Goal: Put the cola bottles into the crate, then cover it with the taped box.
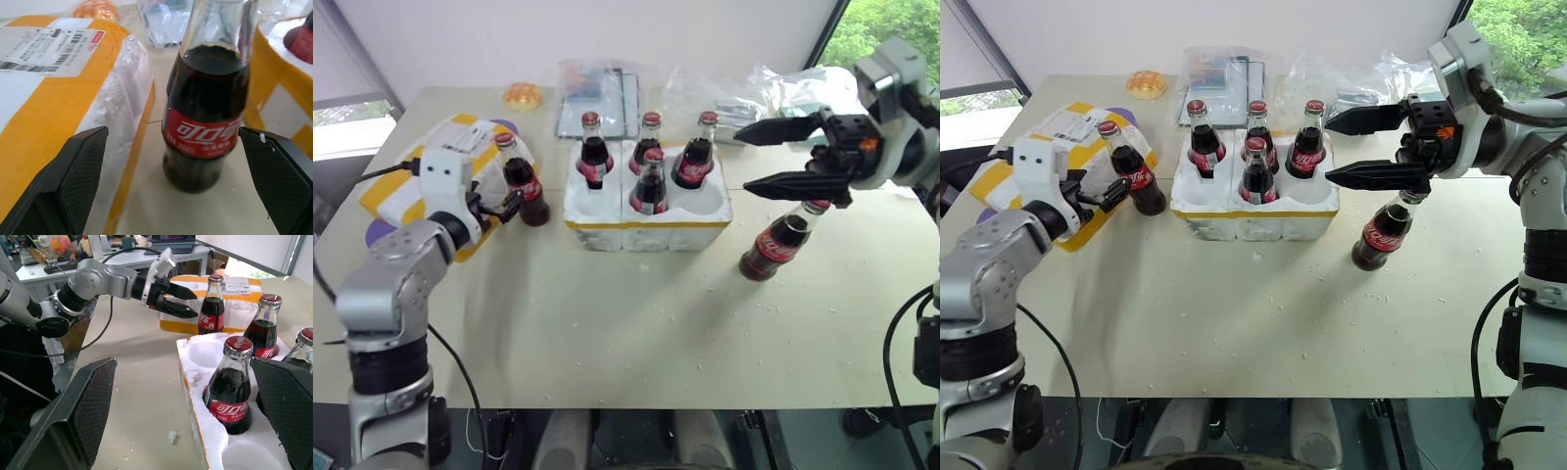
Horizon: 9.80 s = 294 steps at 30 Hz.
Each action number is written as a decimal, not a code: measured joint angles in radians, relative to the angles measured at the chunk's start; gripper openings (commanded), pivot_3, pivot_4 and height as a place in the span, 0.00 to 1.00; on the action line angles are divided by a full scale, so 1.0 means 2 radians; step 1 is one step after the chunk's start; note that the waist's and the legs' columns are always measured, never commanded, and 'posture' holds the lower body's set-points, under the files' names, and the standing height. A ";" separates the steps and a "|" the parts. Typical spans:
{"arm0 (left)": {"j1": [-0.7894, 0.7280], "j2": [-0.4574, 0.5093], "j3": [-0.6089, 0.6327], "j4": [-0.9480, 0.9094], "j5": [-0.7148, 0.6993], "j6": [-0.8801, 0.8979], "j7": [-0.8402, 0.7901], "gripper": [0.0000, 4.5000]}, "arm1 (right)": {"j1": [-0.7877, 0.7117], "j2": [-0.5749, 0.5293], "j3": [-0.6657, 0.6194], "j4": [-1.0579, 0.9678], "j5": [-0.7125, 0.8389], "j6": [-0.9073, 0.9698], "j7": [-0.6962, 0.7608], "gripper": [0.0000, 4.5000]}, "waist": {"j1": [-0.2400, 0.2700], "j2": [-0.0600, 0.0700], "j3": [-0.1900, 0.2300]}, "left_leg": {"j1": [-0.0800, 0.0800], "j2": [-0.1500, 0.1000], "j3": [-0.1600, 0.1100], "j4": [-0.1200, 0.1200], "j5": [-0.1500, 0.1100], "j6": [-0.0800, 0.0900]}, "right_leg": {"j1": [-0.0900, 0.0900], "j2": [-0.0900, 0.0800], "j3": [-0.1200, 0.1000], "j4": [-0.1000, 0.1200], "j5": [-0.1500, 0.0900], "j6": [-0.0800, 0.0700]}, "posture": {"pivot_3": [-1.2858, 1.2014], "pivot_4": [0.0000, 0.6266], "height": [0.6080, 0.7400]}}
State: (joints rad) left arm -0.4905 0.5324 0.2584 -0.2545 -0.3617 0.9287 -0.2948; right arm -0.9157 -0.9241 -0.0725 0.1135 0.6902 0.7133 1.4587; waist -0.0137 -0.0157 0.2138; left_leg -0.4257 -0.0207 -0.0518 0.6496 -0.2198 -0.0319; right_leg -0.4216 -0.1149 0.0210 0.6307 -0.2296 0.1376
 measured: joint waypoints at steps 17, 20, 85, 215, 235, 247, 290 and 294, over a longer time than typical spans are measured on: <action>-0.067 0.015 -0.060 0.162 0.032 -0.104 -0.071 0.99 | 0.004 0.000 -0.016 -0.021 0.017 0.019 -0.022 1.00 | 0.000 0.000 0.000 | 0.000 0.000 0.000 0.000 0.000 0.000 | 0.000 0.000 0.000 0.000 0.000 0.000 | 0.52 0.24 0.98; -0.083 0.012 -0.069 0.196 0.040 -0.120 -0.080 0.99 | 0.006 0.000 -0.018 -0.022 0.020 0.020 -0.025 1.00 | -0.001 0.000 0.000 | 0.000 0.000 0.000 0.000 0.000 0.000 | 0.000 0.000 0.000 0.000 0.000 0.000 | 0.52 0.24 0.98; -0.266 0.061 -0.221 0.321 0.039 -0.228 -0.487 0.62 | 0.085 -0.013 -0.070 -0.085 0.050 0.032 -0.087 1.00 | -0.003 -0.001 0.001 | -0.001 0.000 0.000 0.000 0.000 0.000 | -0.002 0.000 0.000 0.001 0.000 0.000 | 0.52 0.24 0.98; -0.077 0.166 -0.078 -0.058 -0.240 -0.008 -0.375 1.00 | 0.121 0.171 0.019 -0.013 -0.074 -0.074 -0.311 0.65 | -0.004 0.000 0.000 | -0.001 0.000 -0.001 -0.001 0.000 0.000 | -0.001 0.001 -0.001 0.000 0.000 0.000 | 0.52 0.24 0.98; 0.038 0.188 -0.015 -0.097 -0.189 -0.020 -0.254 1.00 | 0.118 0.106 -0.011 0.008 -0.101 -0.084 -0.258 0.99 | 0.001 0.000 0.000 | -0.001 0.000 -0.001 -0.001 0.000 0.000 | 0.000 0.001 -0.001 0.000 0.000 0.000 | 0.52 0.24 0.98; 0.388 0.272 0.120 -0.174 0.081 -0.137 -0.188 1.00 | 0.146 -0.057 -0.123 -0.065 0.032 0.006 -0.105 0.99 | -0.010 0.000 0.000 | 0.001 0.001 0.000 -0.002 0.000 0.000 | -0.001 0.000 0.000 -0.001 -0.002 -0.005 | 0.52 0.24 0.98; 0.155 0.181 -0.103 0.267 0.459 -0.371 0.084 1.00 | 0.105 -0.040 -0.126 -0.168 0.133 0.061 -0.181 0.99 | 0.001 -0.001 -0.001 | -0.001 0.001 0.001 -0.002 0.000 0.000 | -0.002 -0.001 0.000 0.000 0.000 -0.002 | 0.52 0.24 0.98; 0.141 0.179 -0.107 0.278 0.459 -0.370 0.082 0.81 | 0.106 -0.039 -0.126 -0.173 0.133 0.060 -0.188 1.00 | 0.000 -0.001 -0.001 | -0.001 0.001 0.001 -0.002 0.000 0.000 | -0.002 -0.001 0.000 0.000 0.000 -0.002 | 0.52 0.24 0.98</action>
State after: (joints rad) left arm -0.2082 0.8909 0.0439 0.3006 0.5556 0.1890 -0.1303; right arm -0.7032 -1.0028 -0.3246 -0.2327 0.9567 0.8324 1.0826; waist -0.0129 -0.0174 0.2127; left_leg -0.4268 -0.0189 -0.0495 0.6462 -0.2202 -0.0319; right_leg -0.4262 -0.1168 0.0201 0.6307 -0.2300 0.1338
